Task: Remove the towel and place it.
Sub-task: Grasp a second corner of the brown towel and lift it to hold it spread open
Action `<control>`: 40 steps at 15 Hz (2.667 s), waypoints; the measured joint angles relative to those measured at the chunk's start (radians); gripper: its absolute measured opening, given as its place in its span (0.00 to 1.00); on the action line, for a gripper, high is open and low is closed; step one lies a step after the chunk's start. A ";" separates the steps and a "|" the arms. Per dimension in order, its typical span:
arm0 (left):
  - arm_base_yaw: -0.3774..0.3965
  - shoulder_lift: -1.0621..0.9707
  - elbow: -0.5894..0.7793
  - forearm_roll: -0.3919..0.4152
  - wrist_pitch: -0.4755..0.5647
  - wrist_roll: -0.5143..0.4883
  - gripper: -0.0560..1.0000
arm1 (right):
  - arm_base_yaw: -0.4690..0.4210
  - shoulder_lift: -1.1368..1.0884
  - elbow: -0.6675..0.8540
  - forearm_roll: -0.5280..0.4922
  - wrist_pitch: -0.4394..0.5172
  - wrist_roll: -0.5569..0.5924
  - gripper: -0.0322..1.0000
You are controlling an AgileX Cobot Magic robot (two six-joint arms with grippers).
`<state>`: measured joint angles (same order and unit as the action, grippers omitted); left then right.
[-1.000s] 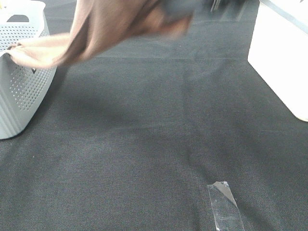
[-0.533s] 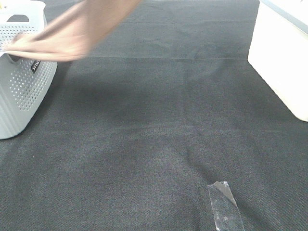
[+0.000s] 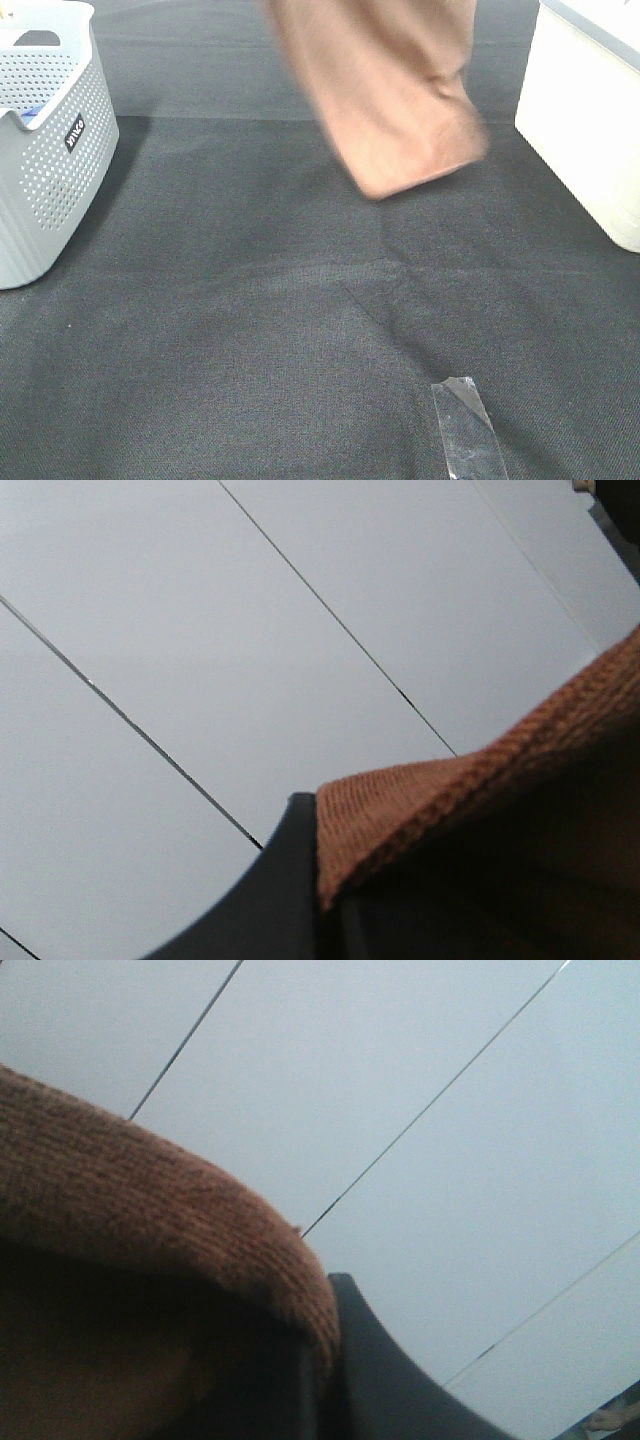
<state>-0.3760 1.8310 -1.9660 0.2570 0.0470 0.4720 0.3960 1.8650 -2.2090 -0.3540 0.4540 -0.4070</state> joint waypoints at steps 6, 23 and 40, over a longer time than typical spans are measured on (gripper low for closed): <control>0.060 0.123 0.000 0.083 -0.389 0.061 0.05 | -0.062 0.104 0.000 -0.008 -0.194 0.055 0.04; 0.153 0.565 -0.610 0.086 -0.475 0.075 0.05 | -0.128 0.318 -0.133 0.148 -0.709 0.108 0.04; 0.065 0.560 -0.618 0.099 0.511 -0.197 0.05 | -0.143 0.344 -0.141 0.327 0.023 0.265 0.04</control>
<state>-0.3110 2.3910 -2.5840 0.3560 0.5580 0.2750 0.2530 2.2090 -2.3500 -0.0270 0.4770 -0.1420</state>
